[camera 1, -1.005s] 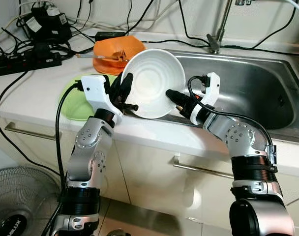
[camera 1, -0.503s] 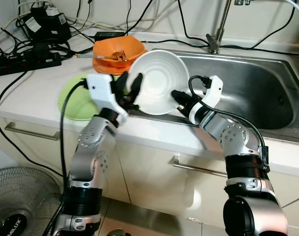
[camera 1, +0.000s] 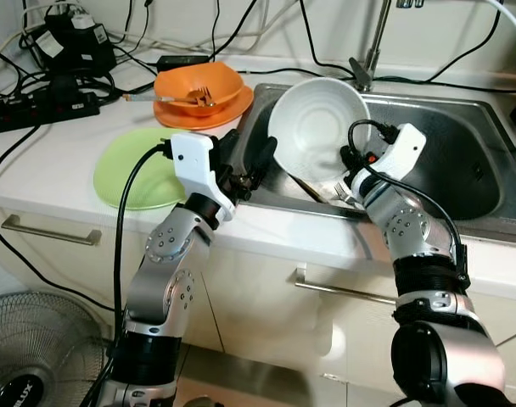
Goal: Kitchen organization
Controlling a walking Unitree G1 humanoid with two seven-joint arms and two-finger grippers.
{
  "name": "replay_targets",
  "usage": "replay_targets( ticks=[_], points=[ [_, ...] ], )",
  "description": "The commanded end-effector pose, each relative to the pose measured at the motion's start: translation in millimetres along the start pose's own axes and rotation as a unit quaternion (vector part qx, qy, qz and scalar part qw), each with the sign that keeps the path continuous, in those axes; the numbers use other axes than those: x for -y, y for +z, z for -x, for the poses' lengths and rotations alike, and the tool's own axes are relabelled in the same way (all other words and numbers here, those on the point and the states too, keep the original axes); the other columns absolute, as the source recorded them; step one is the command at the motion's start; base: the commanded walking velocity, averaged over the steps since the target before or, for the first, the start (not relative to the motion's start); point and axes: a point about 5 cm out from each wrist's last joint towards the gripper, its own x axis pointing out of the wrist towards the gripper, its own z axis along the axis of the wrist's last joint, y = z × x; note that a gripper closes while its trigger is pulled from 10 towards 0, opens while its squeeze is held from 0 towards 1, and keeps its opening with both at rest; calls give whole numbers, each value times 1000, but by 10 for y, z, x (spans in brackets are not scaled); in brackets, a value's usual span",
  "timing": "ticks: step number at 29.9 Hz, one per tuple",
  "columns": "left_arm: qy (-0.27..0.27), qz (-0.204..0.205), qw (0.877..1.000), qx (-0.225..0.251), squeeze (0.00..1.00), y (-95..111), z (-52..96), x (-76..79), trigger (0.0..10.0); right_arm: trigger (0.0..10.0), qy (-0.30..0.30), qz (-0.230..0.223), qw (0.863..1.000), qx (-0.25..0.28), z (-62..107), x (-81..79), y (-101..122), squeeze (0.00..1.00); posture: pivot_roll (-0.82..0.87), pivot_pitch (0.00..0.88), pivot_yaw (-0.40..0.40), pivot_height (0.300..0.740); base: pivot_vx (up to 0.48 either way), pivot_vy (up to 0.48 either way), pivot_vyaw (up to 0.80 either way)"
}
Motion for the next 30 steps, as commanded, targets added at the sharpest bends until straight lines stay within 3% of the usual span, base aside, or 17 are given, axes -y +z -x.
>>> replay_targets(
  ticks=[1,2,5,10,18,27,30],
  points=[
    [2,-6,1000,-27,1000,-63,51,-13,10000,0,-19,49,998,20,-36,52,117,0,1,27,36,740,0,0,0],
    [2,-6,1000,-27,1000,-63,51,-13,10000,0,-19,49,998,20,-36,52,117,0,1,27,36,740,0,0,0],
    [1,-11,998,-62,1000,-153,128,-37,10000,0,-30,108,994,11,-68,167,137,0,9,33,34,740,0,0,0],
    [1,-17,995,-97,1000,-229,230,-38,10000,0,-13,202,979,-4,-104,225,188,0,29,50,30,740,0,0,0],
    [-15,-6,990,-138,1000,-314,315,38,10000,0,4,264,964,-32,-113,252,139,0,50,67,31,740,0,0,0],
    [-29,1,985,-171,1000,-354,414,85,10000,0,68,324,938,-99,-108,201,-74,0,70,83,36,740,0,0,0],
    [-28,6,985,-170,1000,-326,384,98,10000,0,104,353,918,-144,-74,210,-280,0,72,84,34,740,0,0,0]
  ],
)
